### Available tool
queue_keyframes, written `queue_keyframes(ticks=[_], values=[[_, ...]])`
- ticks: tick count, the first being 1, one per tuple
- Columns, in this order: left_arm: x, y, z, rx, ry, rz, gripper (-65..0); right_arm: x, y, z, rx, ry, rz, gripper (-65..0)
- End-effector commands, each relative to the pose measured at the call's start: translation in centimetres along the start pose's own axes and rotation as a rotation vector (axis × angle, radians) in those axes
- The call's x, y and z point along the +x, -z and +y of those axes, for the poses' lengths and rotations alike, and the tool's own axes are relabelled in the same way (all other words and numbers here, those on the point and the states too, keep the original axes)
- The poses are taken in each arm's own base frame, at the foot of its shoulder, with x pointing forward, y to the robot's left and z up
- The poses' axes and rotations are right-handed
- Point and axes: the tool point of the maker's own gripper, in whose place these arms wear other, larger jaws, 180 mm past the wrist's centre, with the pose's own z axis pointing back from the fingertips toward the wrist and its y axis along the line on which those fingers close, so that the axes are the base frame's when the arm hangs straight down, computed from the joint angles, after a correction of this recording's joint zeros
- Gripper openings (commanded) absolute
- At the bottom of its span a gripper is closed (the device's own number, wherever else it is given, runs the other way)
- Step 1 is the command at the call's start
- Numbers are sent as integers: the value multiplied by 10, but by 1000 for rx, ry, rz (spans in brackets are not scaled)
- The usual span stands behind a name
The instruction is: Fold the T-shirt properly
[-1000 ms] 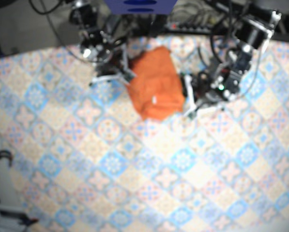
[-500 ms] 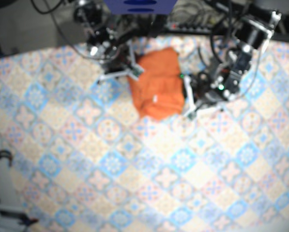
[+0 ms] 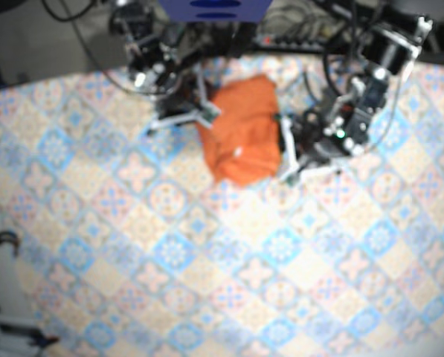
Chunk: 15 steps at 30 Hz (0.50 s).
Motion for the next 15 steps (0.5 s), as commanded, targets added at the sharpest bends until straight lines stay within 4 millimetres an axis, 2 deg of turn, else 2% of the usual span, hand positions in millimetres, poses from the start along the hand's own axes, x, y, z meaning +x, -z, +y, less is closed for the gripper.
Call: queue_keyframes(ticks=[1,4,6,11,15], values=[[13,-9,12,33,16,-36,-450,6,-6,-13,-38,11,-20,-533],[13,-16,18,49,40,-39,-450,3,-14,-30,-86,24,-1,-533],[11,-20,18,53,47,-42,-450,-3,-19,-33,-99,30,9,-533],[8,-40,36,109,4,-74,-450,-17,-27,-42,-131,65,30,-533],[-12,-58,50,154,-12,-56,-447,-35,-33,-43,-144,92,65,-533]])
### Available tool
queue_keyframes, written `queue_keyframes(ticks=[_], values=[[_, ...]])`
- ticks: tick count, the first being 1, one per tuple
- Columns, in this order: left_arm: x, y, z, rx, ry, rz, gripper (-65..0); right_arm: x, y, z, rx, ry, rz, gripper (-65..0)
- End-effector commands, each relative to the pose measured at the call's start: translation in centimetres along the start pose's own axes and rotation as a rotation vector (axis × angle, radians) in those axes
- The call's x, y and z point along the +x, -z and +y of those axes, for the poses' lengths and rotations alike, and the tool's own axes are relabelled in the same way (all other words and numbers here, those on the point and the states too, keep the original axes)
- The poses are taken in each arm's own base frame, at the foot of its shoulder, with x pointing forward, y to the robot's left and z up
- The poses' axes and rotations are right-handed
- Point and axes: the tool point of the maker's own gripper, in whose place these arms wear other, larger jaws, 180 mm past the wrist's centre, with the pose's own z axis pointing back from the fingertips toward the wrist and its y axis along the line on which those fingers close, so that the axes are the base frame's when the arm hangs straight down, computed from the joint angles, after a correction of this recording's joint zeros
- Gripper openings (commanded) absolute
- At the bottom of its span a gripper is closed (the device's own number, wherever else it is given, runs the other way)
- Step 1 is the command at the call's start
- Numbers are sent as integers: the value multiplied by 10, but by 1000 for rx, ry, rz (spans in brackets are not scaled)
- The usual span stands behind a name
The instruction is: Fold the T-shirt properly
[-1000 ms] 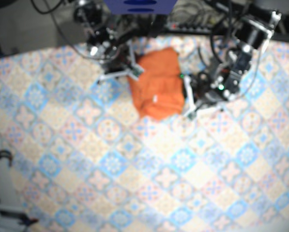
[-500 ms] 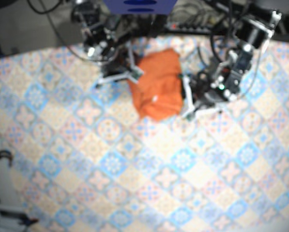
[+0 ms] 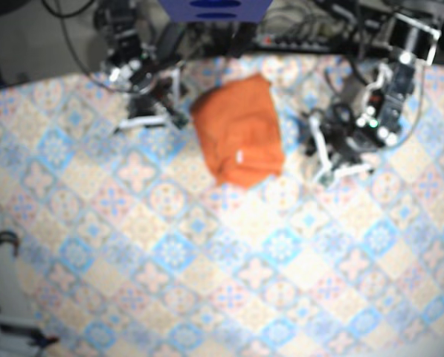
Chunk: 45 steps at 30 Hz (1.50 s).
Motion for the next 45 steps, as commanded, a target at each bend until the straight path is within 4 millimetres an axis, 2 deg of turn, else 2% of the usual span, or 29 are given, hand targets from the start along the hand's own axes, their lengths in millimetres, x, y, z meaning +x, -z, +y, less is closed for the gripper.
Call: queue_keyframes(ticks=[1,3,7,13,19,25,30,34,38,42,45], values=[[-1,-9,16,44,9,-5,-447,-2,-6,-7,-26,7,-8,-533],[-7,-17,19,58,0,-7,-445,-11,-11,-11,-39,27,-10,-533],[-25,-40,27,100,-11,6,-444,-44,-24,-26,-93,82,23,-533],[-63,-69,34,148,-40,62,-444,-97,-50,-38,-156,139,83,-533],[-96,-99,35,191,-74,114,-444,-151,-87,-56,-246,177,125,-533],[-135,-123,25,197,-100,194,-444,-202,-129,-74,-332,186,220,-533],[-170,-144,18,203,-124,255,-445,-238,-166,-73,-360,240,296,-533],[-194,-158,4,181,-142,307,-445,-263,-197,-64,-363,318,345,-533],[-220,-169,-22,141,-184,365,-447,-292,-218,-38,-307,339,444,-533],[-244,-181,-47,109,-232,432,-446,-326,-237,0,-232,390,552,-533],[-271,-190,-65,88,-287,501,-445,-351,-247,56,-104,454,642,-533]])
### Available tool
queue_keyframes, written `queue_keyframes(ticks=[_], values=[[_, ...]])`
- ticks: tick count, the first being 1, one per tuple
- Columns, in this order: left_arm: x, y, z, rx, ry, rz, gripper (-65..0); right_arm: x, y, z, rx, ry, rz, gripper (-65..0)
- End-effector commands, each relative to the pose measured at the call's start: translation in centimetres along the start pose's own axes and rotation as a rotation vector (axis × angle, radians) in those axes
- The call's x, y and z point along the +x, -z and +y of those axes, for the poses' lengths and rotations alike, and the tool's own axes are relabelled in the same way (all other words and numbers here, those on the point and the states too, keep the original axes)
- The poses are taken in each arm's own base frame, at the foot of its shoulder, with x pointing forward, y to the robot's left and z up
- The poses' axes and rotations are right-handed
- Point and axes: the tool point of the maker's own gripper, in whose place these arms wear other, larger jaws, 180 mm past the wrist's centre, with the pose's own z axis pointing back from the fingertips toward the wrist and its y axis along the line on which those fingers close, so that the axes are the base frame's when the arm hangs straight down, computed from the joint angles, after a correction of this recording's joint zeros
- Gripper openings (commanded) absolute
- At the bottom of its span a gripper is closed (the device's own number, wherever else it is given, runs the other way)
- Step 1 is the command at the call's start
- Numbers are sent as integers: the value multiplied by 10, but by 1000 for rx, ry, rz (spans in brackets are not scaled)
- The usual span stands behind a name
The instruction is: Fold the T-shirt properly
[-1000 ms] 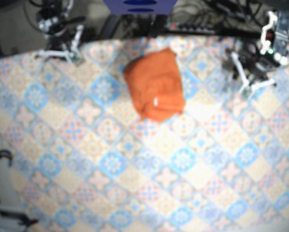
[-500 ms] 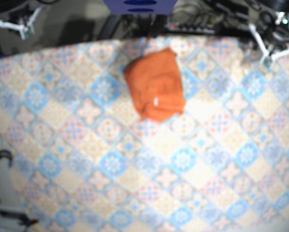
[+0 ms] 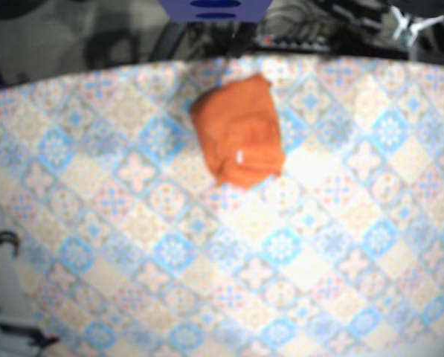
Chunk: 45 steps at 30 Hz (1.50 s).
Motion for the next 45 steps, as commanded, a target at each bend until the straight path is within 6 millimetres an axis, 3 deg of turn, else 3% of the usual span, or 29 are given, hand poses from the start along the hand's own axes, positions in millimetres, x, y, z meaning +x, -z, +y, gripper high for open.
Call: queue_keyframes(ticks=[1,4,6,10,14,17,22,25,31,36,45], values=[[-15,1,-1,-2,-17,36,-445,-23,-3,14,44,1,55,-533],[-51,16,-14,-37,-83,87,-444,-84,3,64,178,47,206,-533],[-75,28,-22,-62,-113,138,-444,-112,10,74,224,50,281,-533],[-109,62,-32,-96,-176,216,-445,-127,40,106,313,93,344,-533],[-119,92,-35,-108,-216,261,-446,-128,57,132,362,160,361,-533],[-113,111,-30,-103,-239,271,-445,-131,65,146,389,201,392,-533],[-92,146,-32,-122,-243,282,-444,-115,84,169,428,282,365,-533],[-74,169,-35,-139,-232,297,-444,-100,95,184,452,336,336,-533],[-30,207,-61,-185,-234,263,-444,-64,115,203,487,412,276,-533],[6,232,-92,-209,-205,224,-443,1,136,226,527,478,160,-533],[74,255,-120,-156,-71,59,-443,130,153,265,608,544,-58,-533]])
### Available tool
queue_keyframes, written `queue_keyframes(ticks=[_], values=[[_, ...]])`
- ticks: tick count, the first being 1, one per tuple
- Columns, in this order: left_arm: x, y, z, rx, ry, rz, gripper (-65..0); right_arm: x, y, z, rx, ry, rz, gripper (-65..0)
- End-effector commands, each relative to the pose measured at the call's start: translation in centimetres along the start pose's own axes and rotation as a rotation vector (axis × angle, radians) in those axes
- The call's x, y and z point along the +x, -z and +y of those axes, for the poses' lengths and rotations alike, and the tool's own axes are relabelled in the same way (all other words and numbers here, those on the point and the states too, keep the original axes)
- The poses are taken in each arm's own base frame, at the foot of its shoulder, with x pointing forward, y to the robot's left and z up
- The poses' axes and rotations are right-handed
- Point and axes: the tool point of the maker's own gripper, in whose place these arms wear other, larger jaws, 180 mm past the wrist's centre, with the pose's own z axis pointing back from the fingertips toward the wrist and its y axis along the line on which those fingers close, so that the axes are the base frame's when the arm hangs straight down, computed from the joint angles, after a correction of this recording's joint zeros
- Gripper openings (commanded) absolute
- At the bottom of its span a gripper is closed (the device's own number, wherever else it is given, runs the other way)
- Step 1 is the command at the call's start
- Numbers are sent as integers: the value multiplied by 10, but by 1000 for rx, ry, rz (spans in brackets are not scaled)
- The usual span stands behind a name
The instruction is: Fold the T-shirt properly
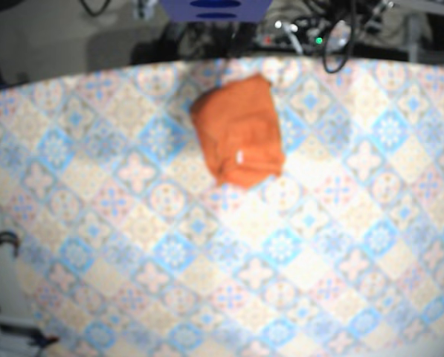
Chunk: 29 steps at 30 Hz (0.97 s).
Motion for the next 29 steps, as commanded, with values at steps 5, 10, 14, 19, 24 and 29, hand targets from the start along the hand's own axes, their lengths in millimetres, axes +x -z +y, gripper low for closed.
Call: queue_keyframes(ticks=[5,10,14,19,24,29], values=[[24,6,1,25,37,-37,-443,38,12,20,24,72,-92,-533],[43,5,5,31,39,-67,-443,55,12,11,-13,203,-163,-533],[48,5,4,29,47,-75,-442,54,15,24,5,218,-186,-533],[55,7,-19,-8,164,-98,-442,60,20,40,39,245,-204,-533],[49,11,-41,-40,215,-82,-442,60,20,41,41,248,-202,-532],[48,11,-41,-41,216,-80,-442,58,20,41,40,247,-197,-516]])
